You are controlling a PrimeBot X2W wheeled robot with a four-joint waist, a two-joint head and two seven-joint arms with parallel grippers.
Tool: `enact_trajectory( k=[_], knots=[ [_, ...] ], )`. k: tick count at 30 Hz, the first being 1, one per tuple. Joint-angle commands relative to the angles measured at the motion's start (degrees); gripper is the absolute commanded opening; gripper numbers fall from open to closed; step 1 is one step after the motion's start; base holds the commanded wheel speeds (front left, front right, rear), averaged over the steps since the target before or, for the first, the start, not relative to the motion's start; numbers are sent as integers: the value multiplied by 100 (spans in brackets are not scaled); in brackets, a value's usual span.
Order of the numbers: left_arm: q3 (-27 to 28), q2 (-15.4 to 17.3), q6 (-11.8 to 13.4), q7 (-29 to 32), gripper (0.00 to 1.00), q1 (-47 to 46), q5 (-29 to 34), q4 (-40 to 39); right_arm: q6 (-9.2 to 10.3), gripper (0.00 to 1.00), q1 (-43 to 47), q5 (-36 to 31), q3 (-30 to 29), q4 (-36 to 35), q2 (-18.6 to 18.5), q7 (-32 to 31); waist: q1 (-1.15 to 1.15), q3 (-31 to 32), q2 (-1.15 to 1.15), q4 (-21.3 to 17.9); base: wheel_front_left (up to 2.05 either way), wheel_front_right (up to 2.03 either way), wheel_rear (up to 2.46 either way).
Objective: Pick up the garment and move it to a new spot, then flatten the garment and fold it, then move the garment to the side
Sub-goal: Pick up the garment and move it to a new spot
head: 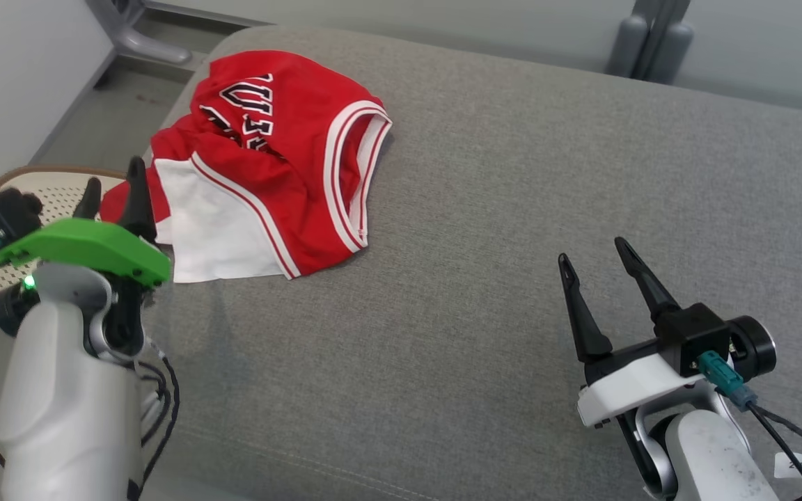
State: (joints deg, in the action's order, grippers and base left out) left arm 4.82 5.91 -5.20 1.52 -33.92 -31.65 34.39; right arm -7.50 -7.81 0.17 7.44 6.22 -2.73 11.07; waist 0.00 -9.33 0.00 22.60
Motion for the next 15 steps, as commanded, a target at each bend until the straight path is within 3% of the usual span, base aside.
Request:
enact_trajectory(
  k=[1,8,15],
  knots=[
    [32,23,-56,87,100,-272,-118,122,2,100,-106,-46,-34,-60,-32,-41,0,-514,0,-482,0,0,0],
    [125,238,-154,578,100,-1304,-576,969,2,100,-223,-179,-61,-346,-25,-162,0,-1058,0,-1019,0,0,0],
    [11,455,-92,784,100,-1783,-506,1476,2,100,-205,-190,-158,-455,-22,-146,0,-1315,0,-1281,0,0,0]
  ],
)
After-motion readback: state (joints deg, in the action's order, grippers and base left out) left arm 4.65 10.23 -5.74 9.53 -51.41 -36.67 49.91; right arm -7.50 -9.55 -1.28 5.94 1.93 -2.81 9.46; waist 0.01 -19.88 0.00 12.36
